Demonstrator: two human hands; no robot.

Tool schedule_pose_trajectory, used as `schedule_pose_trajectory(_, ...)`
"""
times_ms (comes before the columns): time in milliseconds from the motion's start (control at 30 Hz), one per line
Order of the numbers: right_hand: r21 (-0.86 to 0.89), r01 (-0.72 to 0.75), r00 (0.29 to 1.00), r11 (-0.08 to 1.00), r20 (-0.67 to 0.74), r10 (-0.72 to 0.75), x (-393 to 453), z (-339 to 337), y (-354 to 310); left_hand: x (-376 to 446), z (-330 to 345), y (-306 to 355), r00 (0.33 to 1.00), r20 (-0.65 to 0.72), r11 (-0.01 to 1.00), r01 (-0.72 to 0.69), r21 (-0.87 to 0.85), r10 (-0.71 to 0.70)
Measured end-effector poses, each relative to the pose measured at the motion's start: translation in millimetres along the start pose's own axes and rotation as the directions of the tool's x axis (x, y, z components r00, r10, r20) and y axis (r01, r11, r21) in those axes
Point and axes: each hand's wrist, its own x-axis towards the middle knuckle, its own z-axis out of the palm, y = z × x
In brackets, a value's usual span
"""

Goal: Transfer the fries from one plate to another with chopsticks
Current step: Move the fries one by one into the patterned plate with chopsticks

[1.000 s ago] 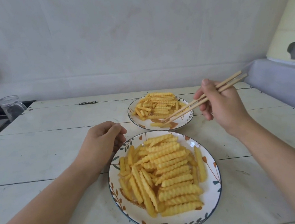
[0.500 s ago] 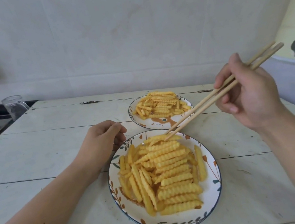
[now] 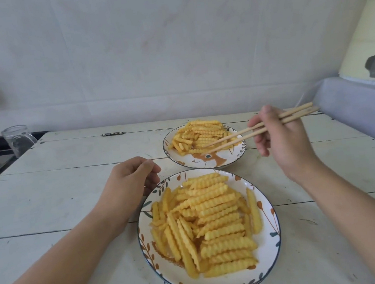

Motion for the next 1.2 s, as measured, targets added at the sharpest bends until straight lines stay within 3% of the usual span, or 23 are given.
schedule_pose_trajectory(167,-0.07,0.023,0.998,0.997,0.056,-0.019,-0.1,7.6,10.5,-1.5,0.2,1.6,1.0,0.004,1.0,0.005,-0.008,-0.005)
schedule_pose_trajectory(600,-0.14,0.028,0.999,0.99,0.019,-0.025,1.7,2.2,10.0,-0.7,0.0,0.6,1.0,0.001,1.0,-0.002,0.007,0.002)
schedule_pose_trajectory(867,-0.063,-0.034,0.999,0.997,-0.022,0.032,3.4,1.8,1.8,-0.4,0.2,0.9,1.0,0.003,1.0,0.009,0.005,-0.009)
schedule_pose_trajectory(1000,0.211,-0.051,0.991,0.976,-0.114,0.077,7.5,-5.8,-25.0,-0.6,0.2,0.8,1.0,0.003,1.0,0.009,0.0,-0.009)
schedule_pose_trajectory(1100,0.392,-0.117,0.993,0.913,0.059,0.102,4.3,-20.3,-50.8,-0.5,0.2,0.5,1.0,0.007,1.0,0.006,0.008,-0.006)
schedule_pose_trajectory(1200,0.326,-0.158,0.96,0.932,0.272,0.068,-4.8,-25.7,-64.6,-0.8,0.2,0.4,1.0,0.008,1.0,0.006,0.007,-0.006)
